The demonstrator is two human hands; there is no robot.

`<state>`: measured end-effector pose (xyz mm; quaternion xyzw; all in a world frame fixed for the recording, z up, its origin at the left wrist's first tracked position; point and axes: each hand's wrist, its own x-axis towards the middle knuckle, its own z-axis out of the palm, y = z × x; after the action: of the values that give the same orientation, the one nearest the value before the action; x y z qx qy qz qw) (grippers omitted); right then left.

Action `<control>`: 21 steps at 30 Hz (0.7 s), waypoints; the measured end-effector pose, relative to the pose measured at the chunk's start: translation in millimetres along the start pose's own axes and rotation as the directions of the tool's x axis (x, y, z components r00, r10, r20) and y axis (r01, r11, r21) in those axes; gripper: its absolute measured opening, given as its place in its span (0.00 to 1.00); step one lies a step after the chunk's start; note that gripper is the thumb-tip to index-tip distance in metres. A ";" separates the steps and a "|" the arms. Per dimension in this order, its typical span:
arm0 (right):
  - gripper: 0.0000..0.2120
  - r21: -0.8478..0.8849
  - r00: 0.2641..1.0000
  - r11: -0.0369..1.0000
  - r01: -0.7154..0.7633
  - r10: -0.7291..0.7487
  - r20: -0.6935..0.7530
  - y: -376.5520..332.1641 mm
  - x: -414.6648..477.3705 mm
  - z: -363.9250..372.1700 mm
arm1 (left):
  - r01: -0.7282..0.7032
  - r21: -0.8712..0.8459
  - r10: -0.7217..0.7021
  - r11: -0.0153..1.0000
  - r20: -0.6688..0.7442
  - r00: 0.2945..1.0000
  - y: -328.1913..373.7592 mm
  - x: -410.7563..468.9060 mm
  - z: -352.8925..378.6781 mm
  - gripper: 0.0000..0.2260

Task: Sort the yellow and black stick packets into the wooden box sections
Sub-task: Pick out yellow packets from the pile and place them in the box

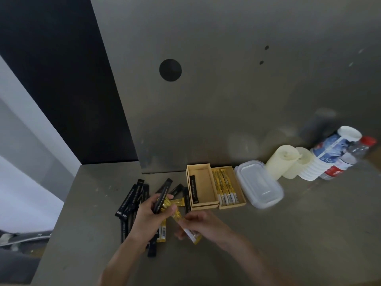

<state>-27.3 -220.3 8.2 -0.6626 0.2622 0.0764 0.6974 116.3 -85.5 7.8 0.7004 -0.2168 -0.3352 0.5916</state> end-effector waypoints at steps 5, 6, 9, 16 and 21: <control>0.09 -0.182 0.988 0.983 -0.007 -0.021 -0.152 -1.3 0.7 -17.2 | 0.038 -0.021 -0.039 0.999 -0.048 0.998 -3.1 -2.1 3.0 0.09; 0.07 -0.154 0.977 0.988 -0.017 -0.016 -0.212 -2.0 0.4 -24.7 | 0.051 -0.032 -0.053 0.998 -0.070 0.996 -1.0 -3.1 3.8 0.09; 0.10 -0.041 0.889 0.999 0.012 -0.029 -0.456 2.3 2.5 -62.1 | 0.113 -0.128 -0.128 0.985 -0.119 0.985 2.6 -4.8 3.5 0.09; 0.11 -0.463 0.711 0.842 -0.277 -0.145 -0.688 33.3 20.2 -140.5 | 0.165 -0.118 -0.178 0.979 -0.115 0.977 -4.8 -7.4 -4.1 0.09; 0.09 -0.612 0.655 0.688 -0.390 -0.260 -0.709 38.5 29.4 -137.4 | 0.172 -0.154 -0.188 0.973 -0.096 0.977 -3.4 -7.8 0.1 0.09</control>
<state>-56.1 -355.6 -37.4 -0.8389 0.4996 -0.0802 0.2003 110.6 -79.3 6.2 0.6899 -0.0946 -0.3634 0.6189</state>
